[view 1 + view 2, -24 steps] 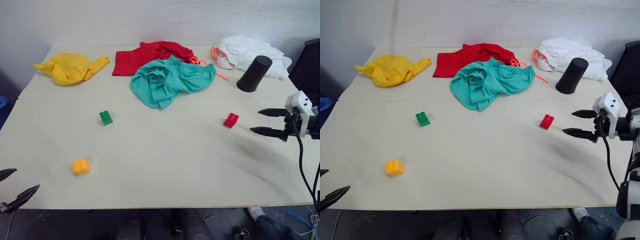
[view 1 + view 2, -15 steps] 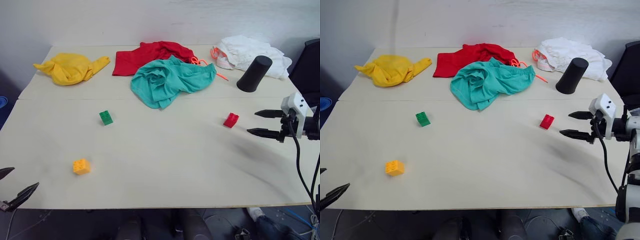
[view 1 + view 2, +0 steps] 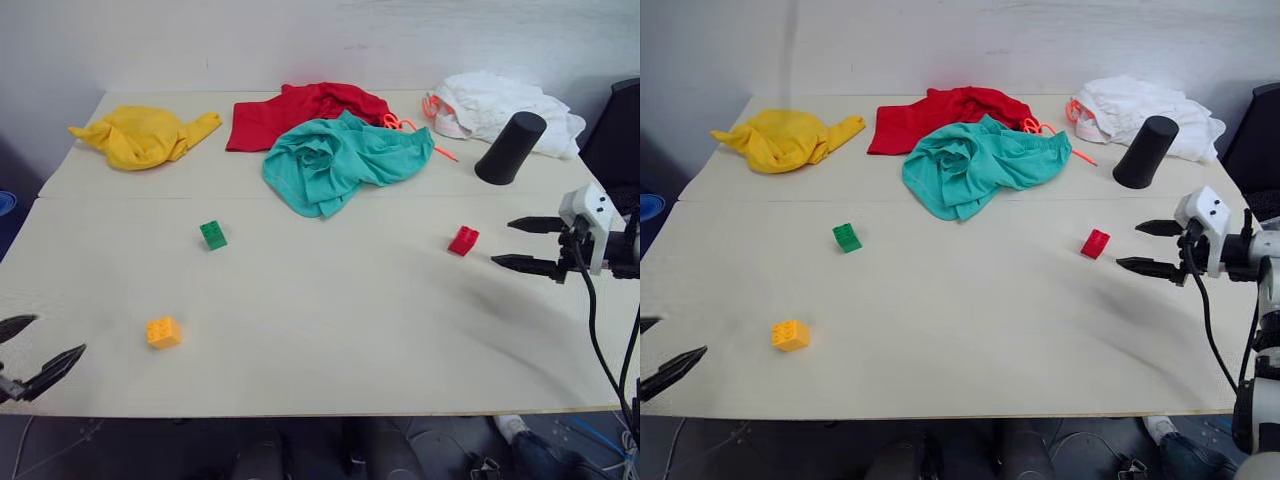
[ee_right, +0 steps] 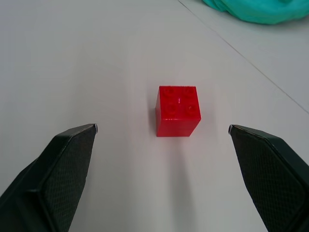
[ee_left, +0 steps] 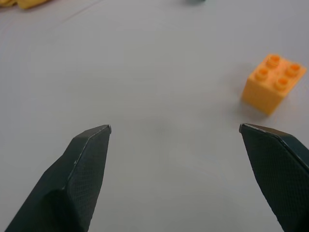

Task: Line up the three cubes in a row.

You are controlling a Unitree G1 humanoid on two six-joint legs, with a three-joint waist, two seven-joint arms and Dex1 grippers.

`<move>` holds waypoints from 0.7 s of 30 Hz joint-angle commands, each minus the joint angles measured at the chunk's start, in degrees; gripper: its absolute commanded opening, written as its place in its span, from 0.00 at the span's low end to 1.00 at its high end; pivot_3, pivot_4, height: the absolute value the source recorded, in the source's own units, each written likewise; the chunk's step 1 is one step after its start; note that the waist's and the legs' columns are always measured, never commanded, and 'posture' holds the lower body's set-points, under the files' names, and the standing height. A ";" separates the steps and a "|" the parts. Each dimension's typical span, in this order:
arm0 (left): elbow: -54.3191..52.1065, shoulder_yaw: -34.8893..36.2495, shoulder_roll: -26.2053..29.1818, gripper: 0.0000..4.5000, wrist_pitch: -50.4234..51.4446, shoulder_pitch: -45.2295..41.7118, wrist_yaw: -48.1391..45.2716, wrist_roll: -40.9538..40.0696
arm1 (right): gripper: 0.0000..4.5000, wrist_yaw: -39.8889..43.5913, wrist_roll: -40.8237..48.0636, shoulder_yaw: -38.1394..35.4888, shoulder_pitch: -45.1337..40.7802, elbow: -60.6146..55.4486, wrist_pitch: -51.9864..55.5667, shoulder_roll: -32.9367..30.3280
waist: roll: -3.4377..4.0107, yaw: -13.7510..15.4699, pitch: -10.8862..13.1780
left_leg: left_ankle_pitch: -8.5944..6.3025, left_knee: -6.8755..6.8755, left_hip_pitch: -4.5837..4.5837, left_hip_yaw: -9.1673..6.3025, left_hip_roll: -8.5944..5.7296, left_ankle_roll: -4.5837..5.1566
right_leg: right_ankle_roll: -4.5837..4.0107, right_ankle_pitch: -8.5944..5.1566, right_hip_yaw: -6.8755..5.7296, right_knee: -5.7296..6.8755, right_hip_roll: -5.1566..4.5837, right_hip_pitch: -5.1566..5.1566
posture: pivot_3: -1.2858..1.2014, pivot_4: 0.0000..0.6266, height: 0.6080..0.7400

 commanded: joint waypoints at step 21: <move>-16.05 -30.77 15.93 1.00 25.27 -46.15 -0.89 -34.24 | 1.00 -10.43 -13.45 9.61 -18.33 25.02 -7.60 10.32 | 0.05 -0.09 0.02 | 0.18 0.22 -0.09 0.08 -0.04 -0.07 | 0.04 0.02 0.13 0.12 0.19 -0.03 | 0.52 0.24 1.00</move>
